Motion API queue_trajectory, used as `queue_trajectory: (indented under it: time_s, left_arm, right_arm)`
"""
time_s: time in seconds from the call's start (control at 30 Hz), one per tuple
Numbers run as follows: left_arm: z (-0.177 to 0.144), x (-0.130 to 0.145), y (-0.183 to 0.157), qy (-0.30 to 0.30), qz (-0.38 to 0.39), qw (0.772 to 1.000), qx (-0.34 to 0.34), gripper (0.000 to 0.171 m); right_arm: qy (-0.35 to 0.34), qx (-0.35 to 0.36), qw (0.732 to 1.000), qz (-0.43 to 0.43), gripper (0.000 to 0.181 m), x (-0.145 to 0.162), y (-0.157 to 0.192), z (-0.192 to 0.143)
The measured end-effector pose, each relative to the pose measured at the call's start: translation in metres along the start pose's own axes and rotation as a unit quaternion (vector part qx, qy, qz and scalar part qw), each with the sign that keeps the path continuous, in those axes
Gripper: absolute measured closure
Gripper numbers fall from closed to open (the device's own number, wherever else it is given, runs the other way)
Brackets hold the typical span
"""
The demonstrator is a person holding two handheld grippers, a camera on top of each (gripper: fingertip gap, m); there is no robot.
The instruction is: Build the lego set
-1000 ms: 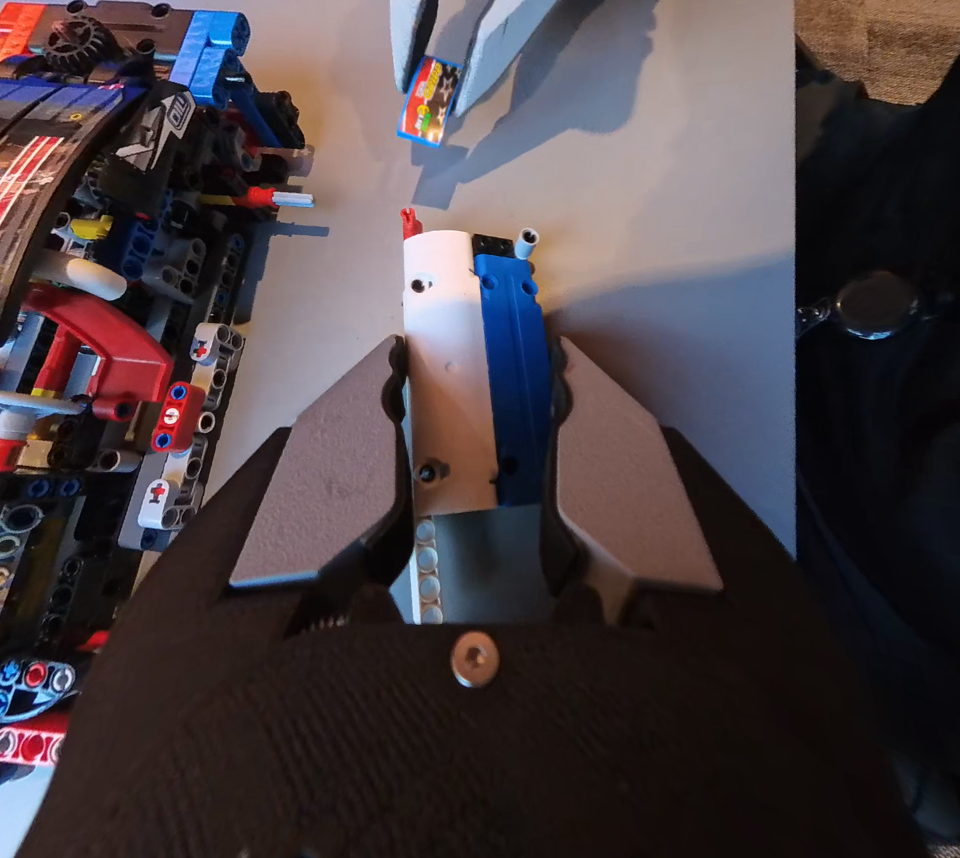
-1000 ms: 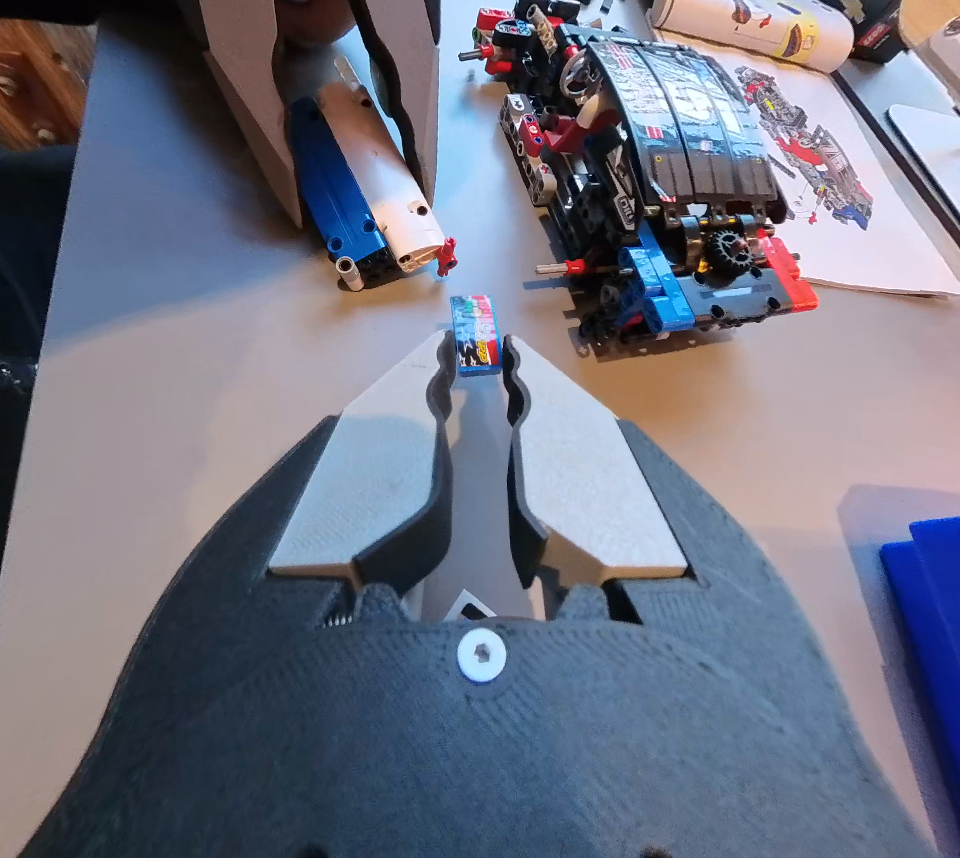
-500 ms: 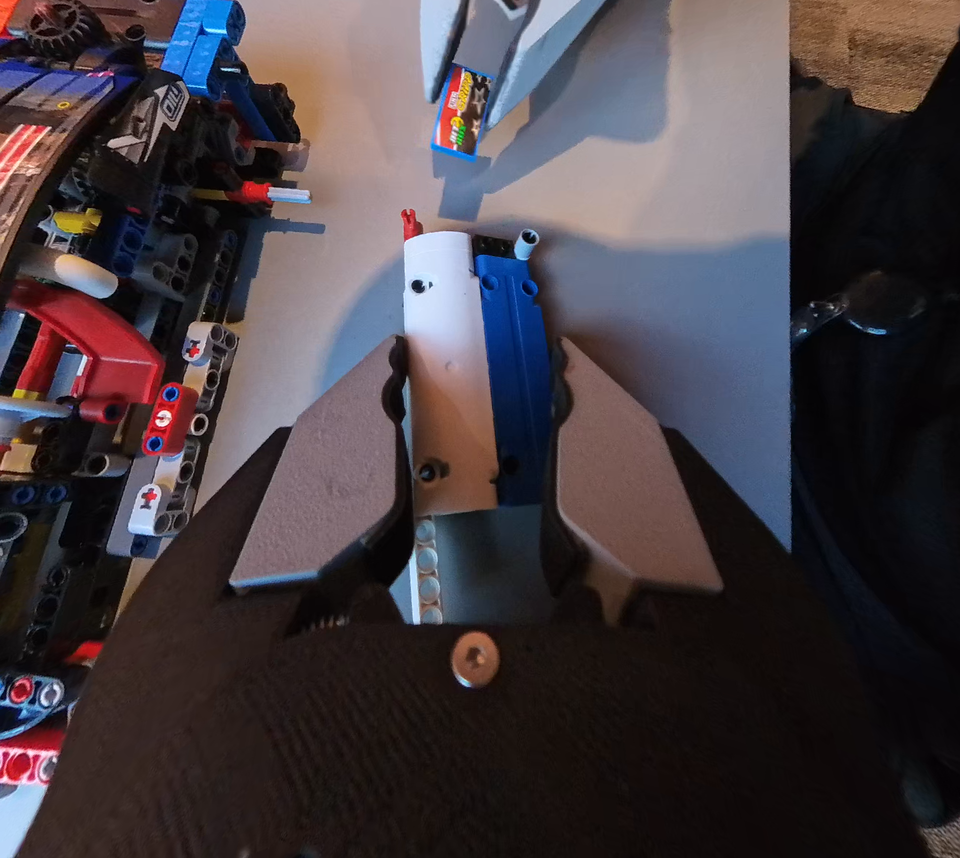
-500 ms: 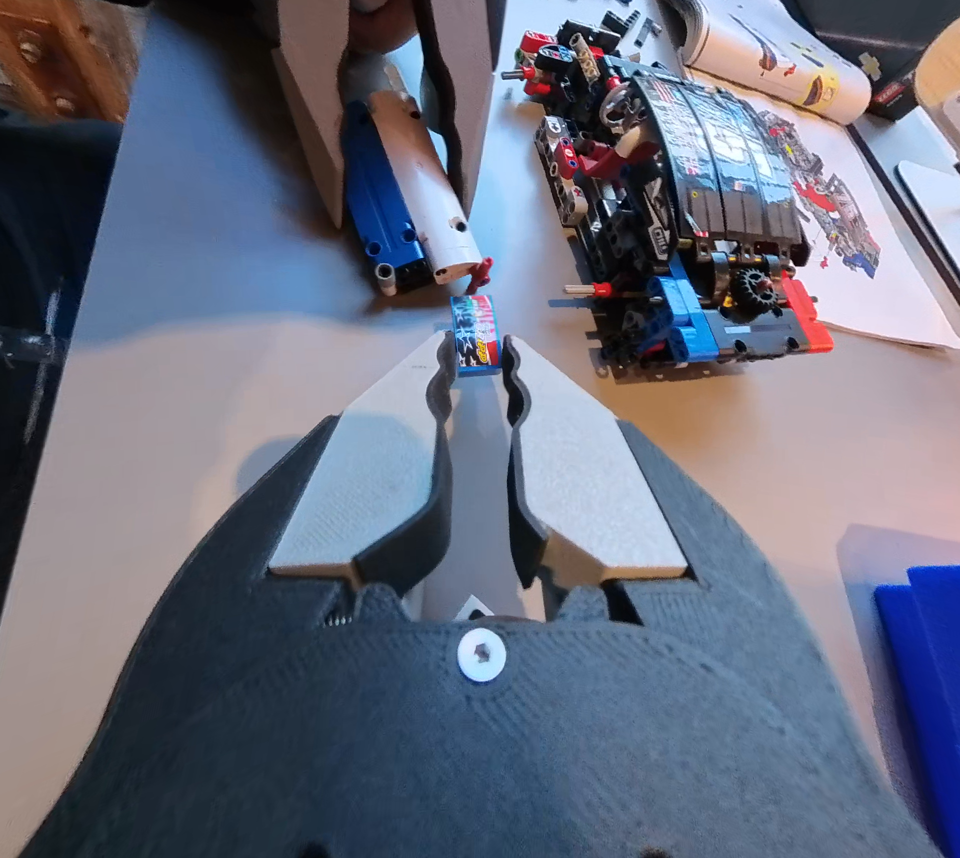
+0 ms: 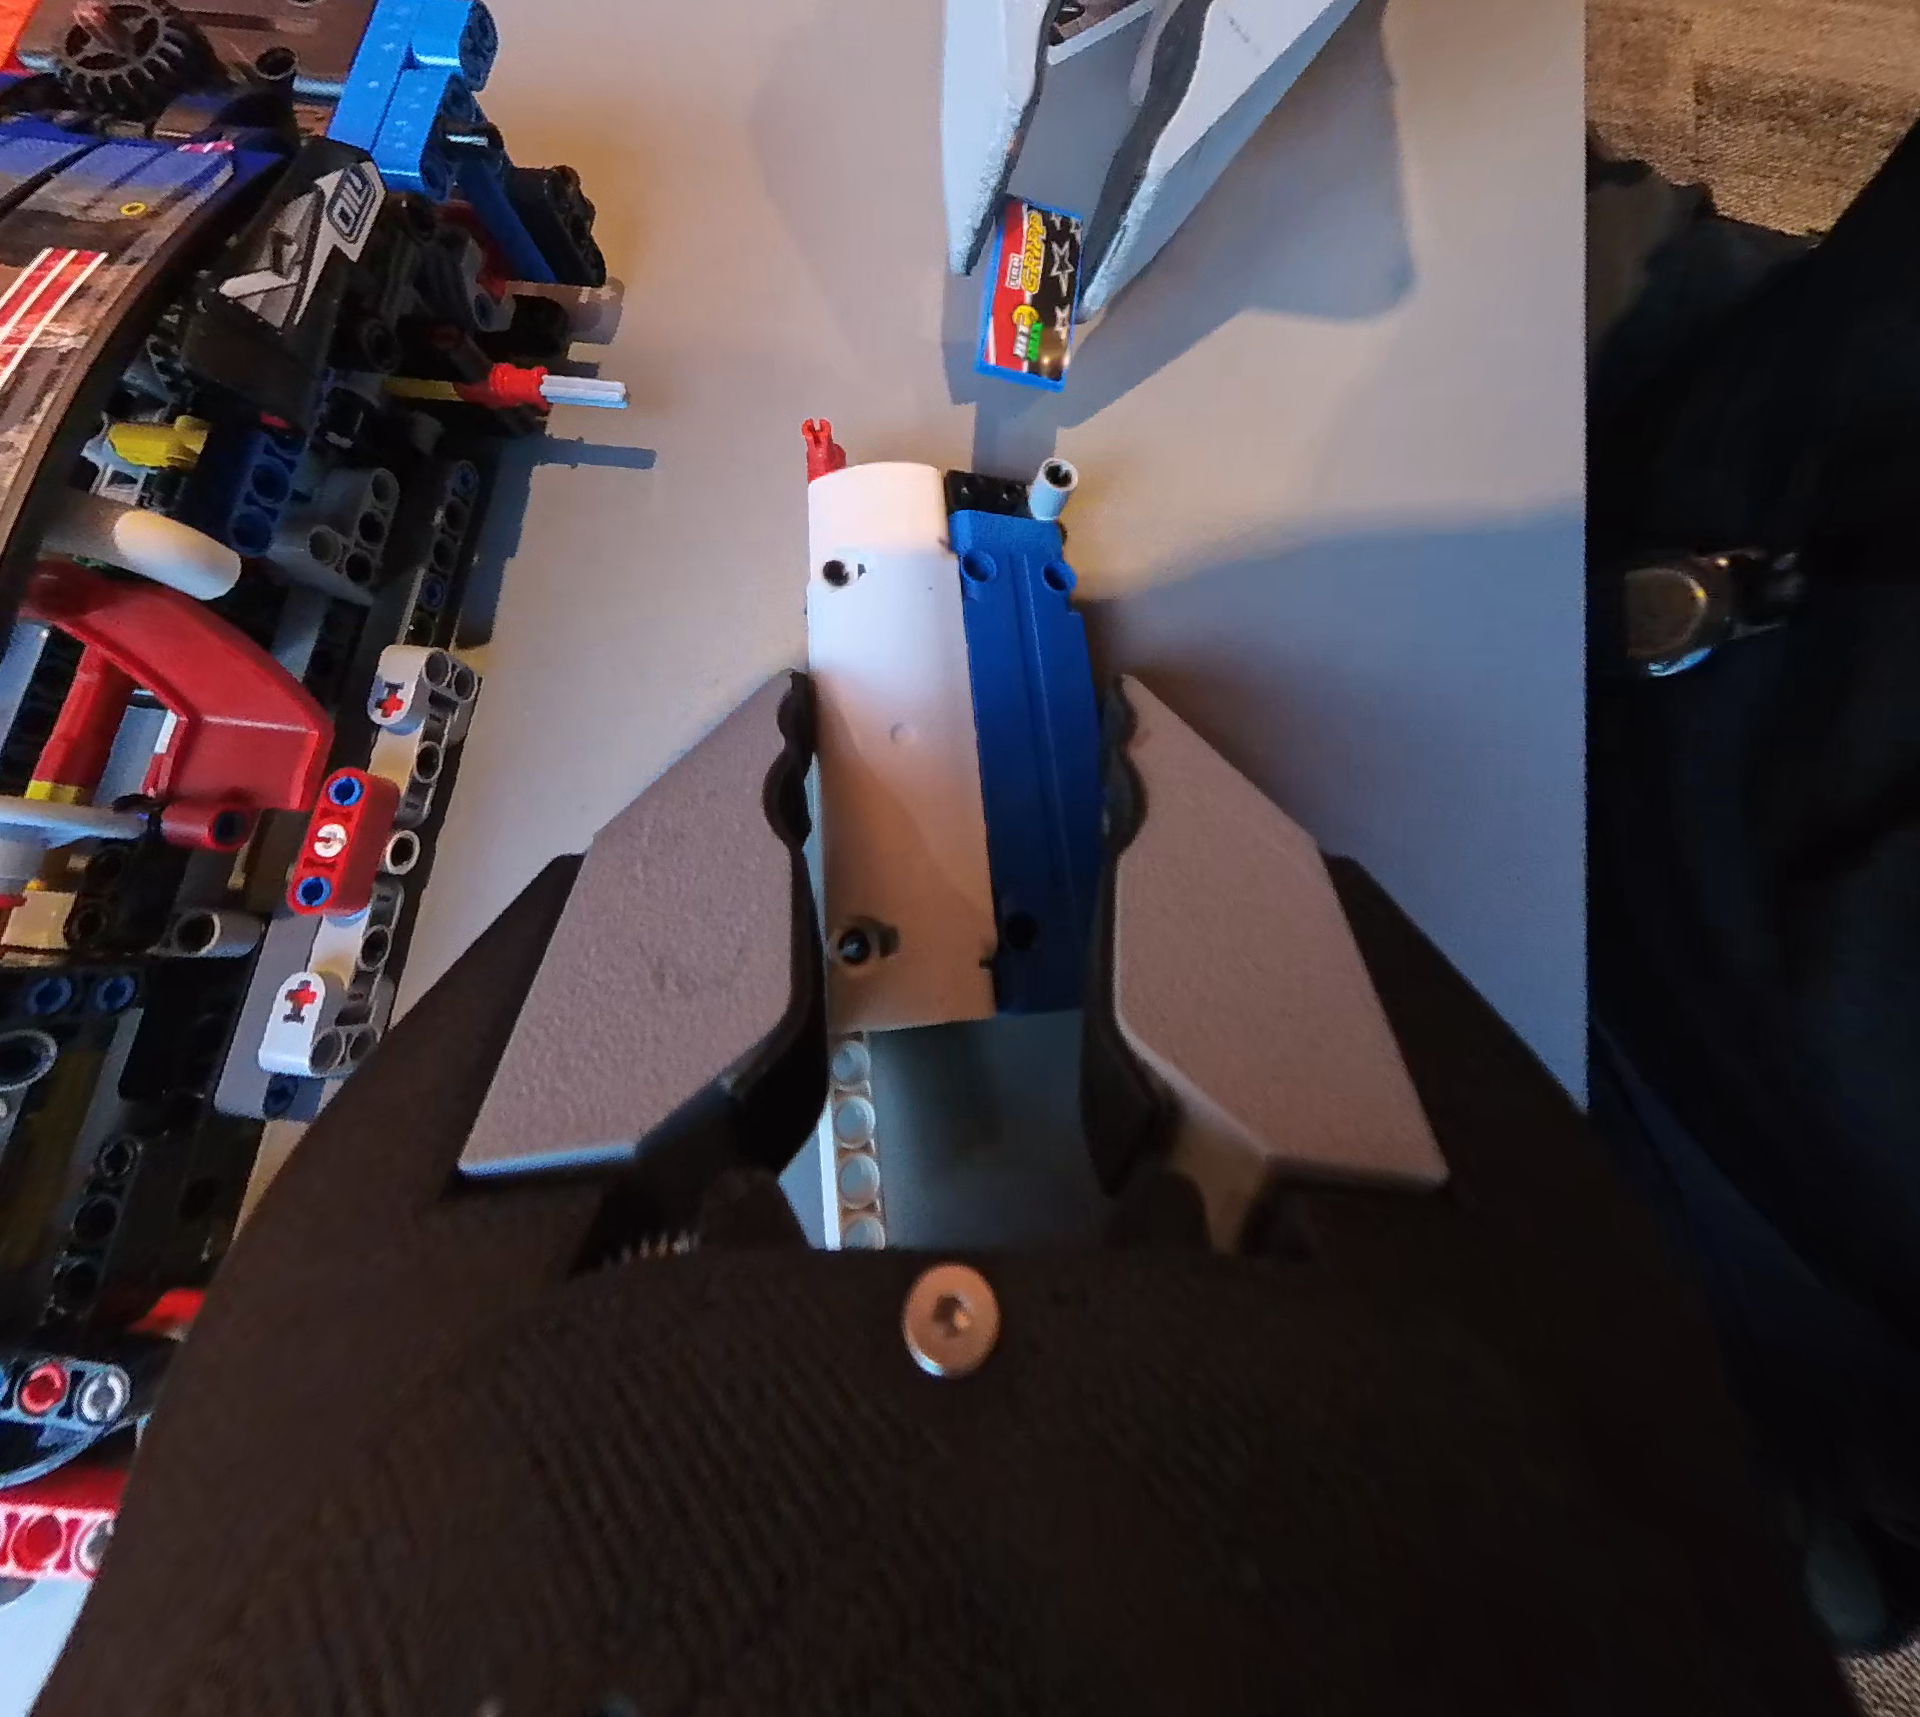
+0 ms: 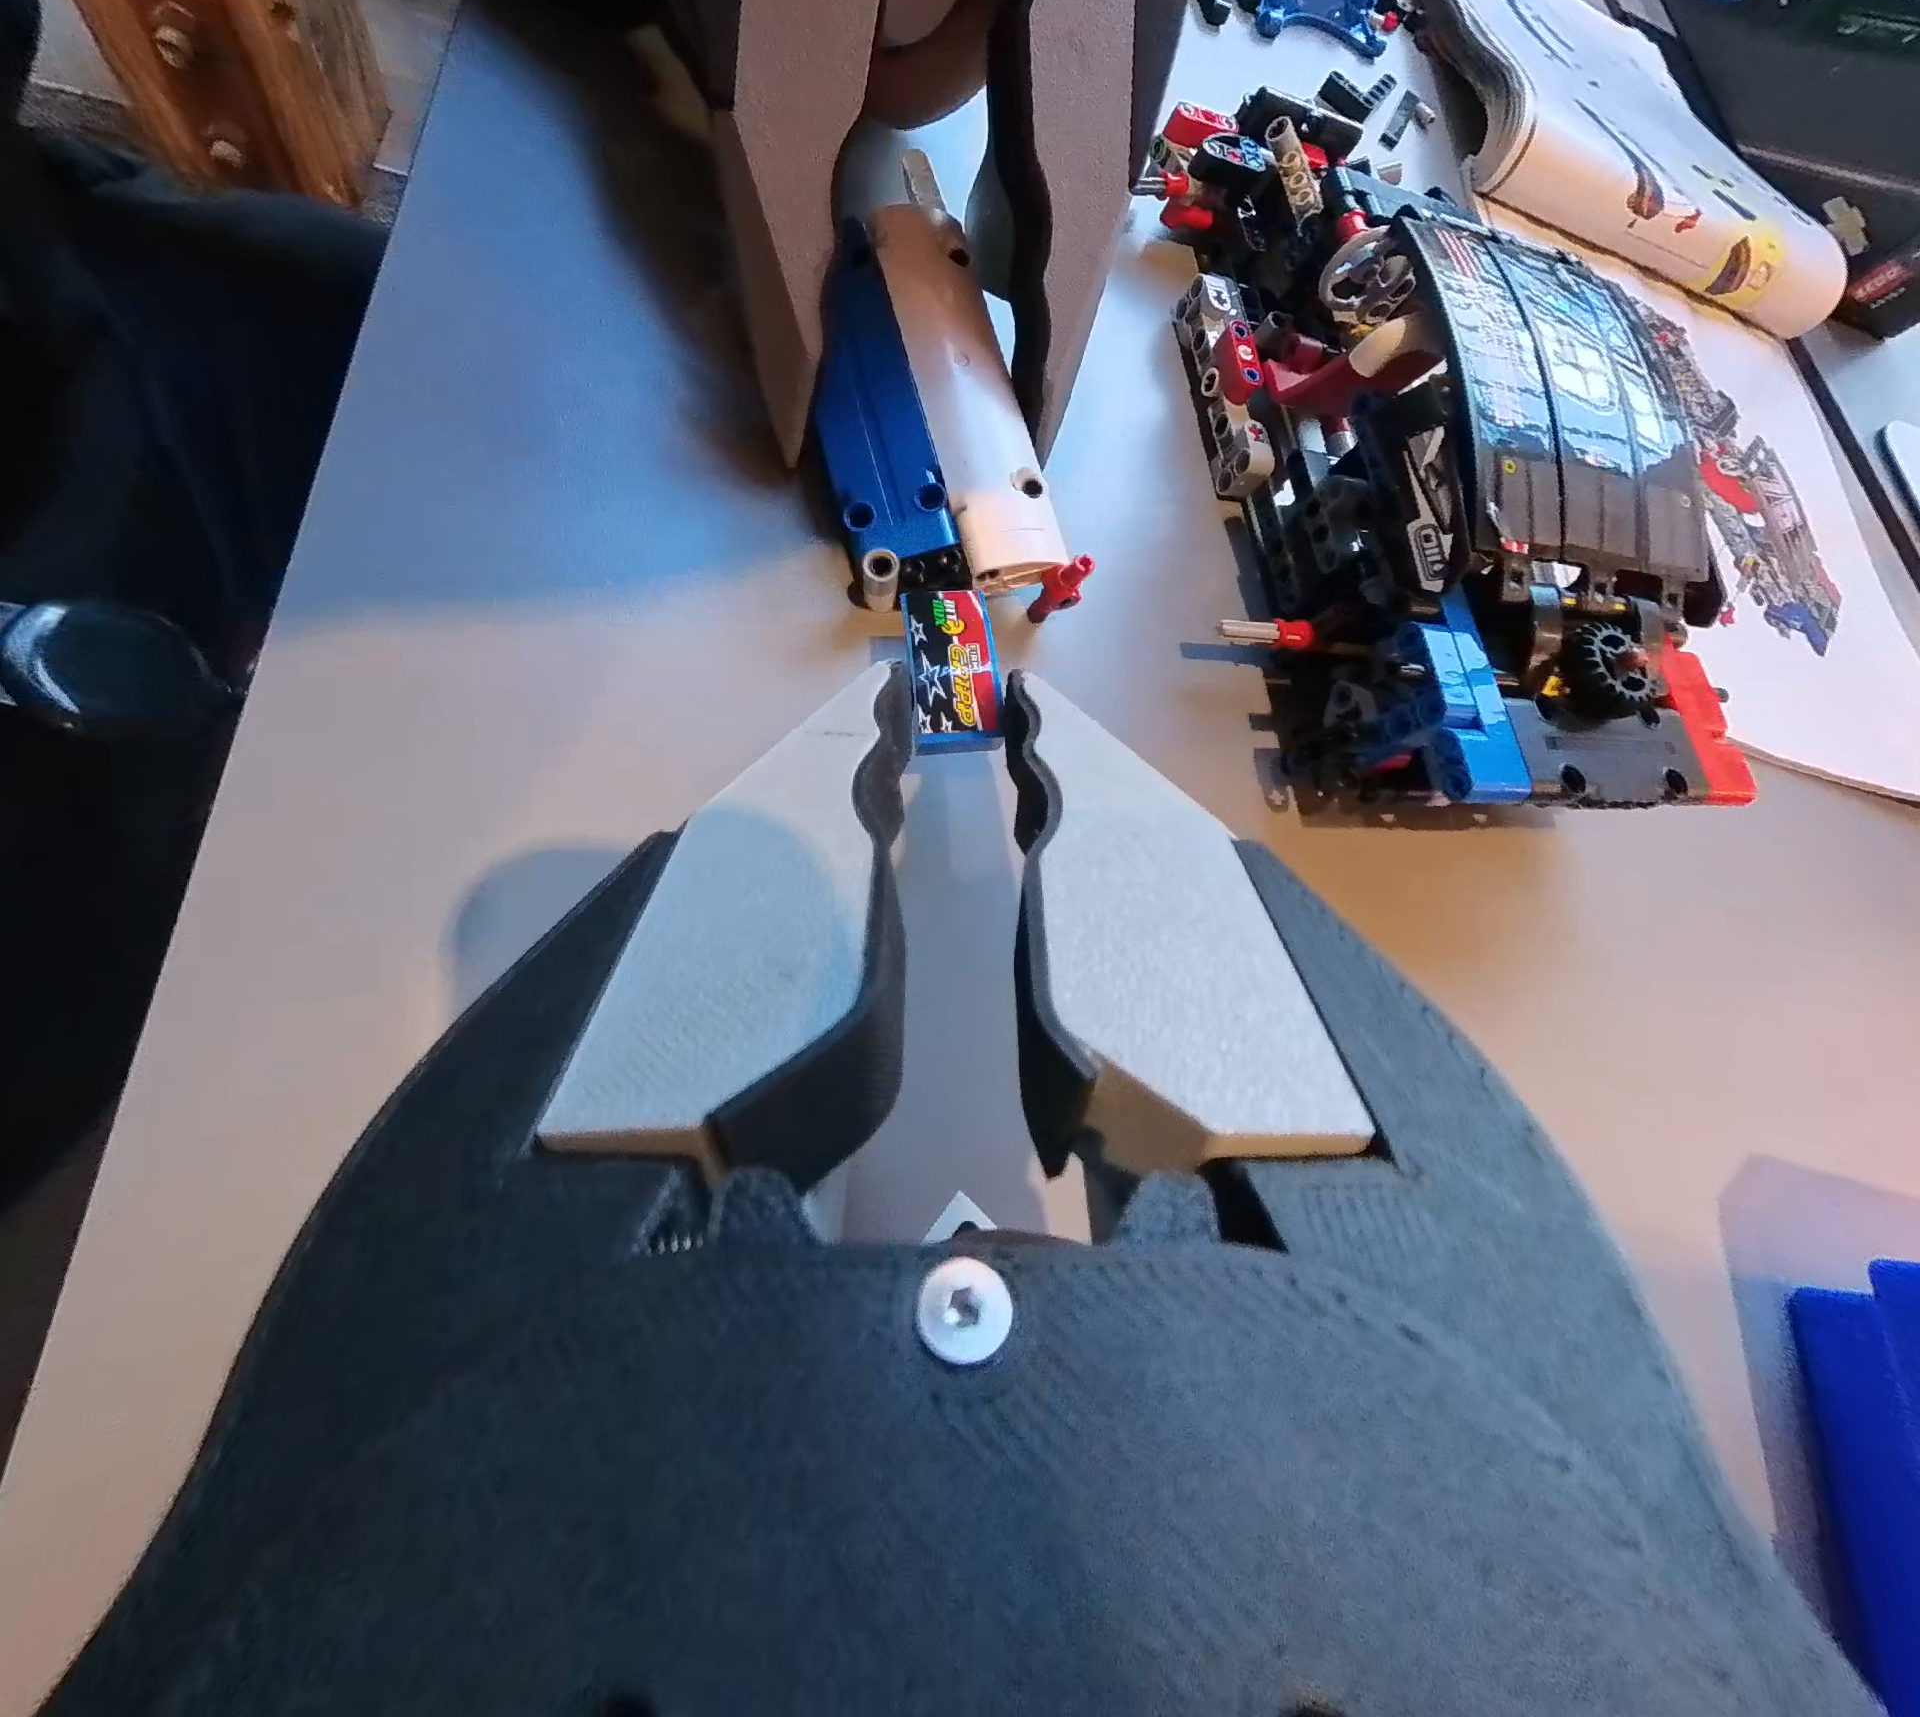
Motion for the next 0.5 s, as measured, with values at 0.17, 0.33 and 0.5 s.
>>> queue_trajectory:
  time_s: [0.17,0.33,0.5]
  left_arm:
    - [0.000,0.000,0.000,0.000,0.000,1.000,0.000,0.118]
    - [0.000,0.000,0.000,0.000,-0.001,1.000,0.001,0.118]
    - [0.000,0.000,0.000,-0.001,-0.005,1.000,0.005,0.119]
  right_arm:
    - [-0.005,0.000,1.000,0.008,0.166,-0.001,-0.002,-0.001]
    - [-0.009,-0.001,1.000,0.016,0.166,-0.002,-0.004,-0.002]
    - [-0.048,-0.002,0.998,0.047,0.166,-0.012,-0.010,-0.009]
Point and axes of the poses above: each gripper's, where its closed fingertips meet, z out along the fingers, x out of its underside, y = z × x across the jaws, the point moved 1 cm from there along -z, back along the fingers, and after that the axes turned 11 degrees about z, right-handed, at the moved point
